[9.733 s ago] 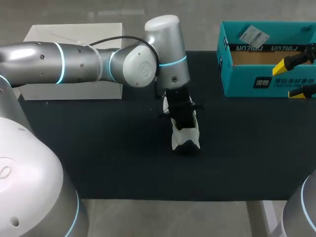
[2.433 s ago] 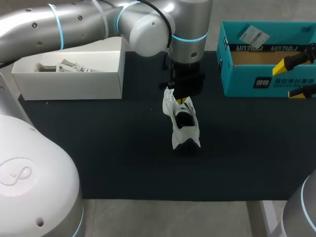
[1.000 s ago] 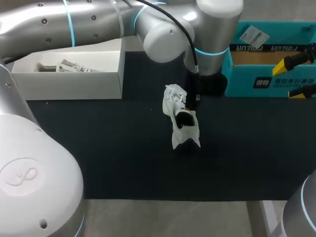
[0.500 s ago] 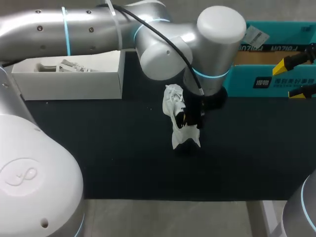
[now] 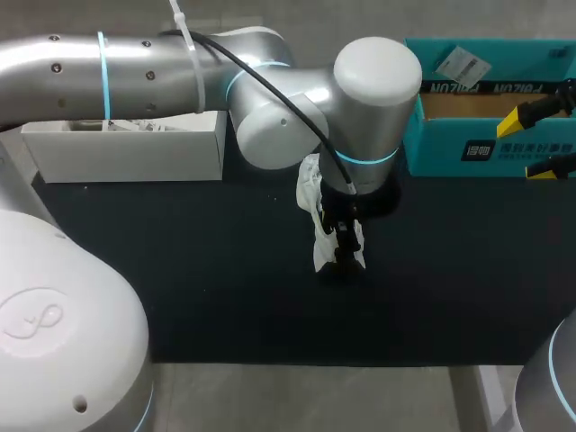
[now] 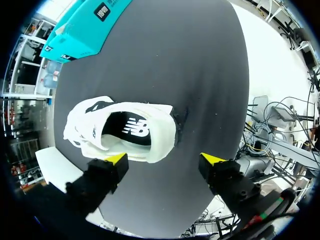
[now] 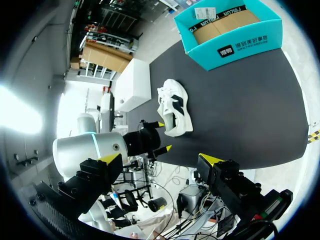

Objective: Take the shoe out of the shoebox, open the shoe tongue, remove and reinsert the insole, then place the shoe into the shoebox

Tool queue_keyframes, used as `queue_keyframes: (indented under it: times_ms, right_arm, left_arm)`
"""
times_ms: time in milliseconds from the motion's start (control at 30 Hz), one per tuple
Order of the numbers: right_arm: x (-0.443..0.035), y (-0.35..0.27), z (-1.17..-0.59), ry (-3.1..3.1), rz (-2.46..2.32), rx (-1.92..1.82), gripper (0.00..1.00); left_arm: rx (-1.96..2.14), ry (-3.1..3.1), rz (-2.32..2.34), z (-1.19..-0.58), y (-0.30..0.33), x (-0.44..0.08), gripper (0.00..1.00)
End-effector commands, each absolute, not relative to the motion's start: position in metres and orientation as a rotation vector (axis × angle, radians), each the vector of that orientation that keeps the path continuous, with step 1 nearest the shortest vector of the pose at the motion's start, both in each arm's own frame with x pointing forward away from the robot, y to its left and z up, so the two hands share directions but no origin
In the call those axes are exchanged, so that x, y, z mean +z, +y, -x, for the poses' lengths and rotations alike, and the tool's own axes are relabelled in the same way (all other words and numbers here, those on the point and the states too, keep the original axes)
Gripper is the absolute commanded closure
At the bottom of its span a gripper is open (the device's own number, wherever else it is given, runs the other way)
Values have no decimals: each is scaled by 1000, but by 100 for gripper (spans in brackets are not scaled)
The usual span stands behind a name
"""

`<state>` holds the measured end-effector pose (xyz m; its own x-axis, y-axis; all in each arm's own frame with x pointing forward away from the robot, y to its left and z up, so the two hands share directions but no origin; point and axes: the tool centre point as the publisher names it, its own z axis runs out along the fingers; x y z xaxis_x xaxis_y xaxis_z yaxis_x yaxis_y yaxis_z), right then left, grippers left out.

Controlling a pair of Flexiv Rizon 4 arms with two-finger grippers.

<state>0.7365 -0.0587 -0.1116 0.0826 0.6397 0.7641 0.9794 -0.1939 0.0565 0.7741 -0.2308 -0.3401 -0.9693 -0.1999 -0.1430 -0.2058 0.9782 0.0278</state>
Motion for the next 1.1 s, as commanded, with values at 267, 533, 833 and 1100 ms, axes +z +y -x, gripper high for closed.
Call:
queue_keyframes:
  times_ms: [267,533,833,1100]
  right_arm:
    - [-112,-58,-736,-1593,1891,-933,0]
    - [-112,-58,-736,-1593,1891,-933,0]
    - [-112,-58,-736,-1593,1891,-933,0]
    - [-112,-58,-736,-1593,1891,-933,0]
  left_arm:
    - [37,3004,240,-782,-244,-364,4]
    - [27,2984,153,-779,-244,-379,9]
    - [49,3022,168,-775,-243,-393,28]
    - [88,3042,160,-773,-242,-403,63]
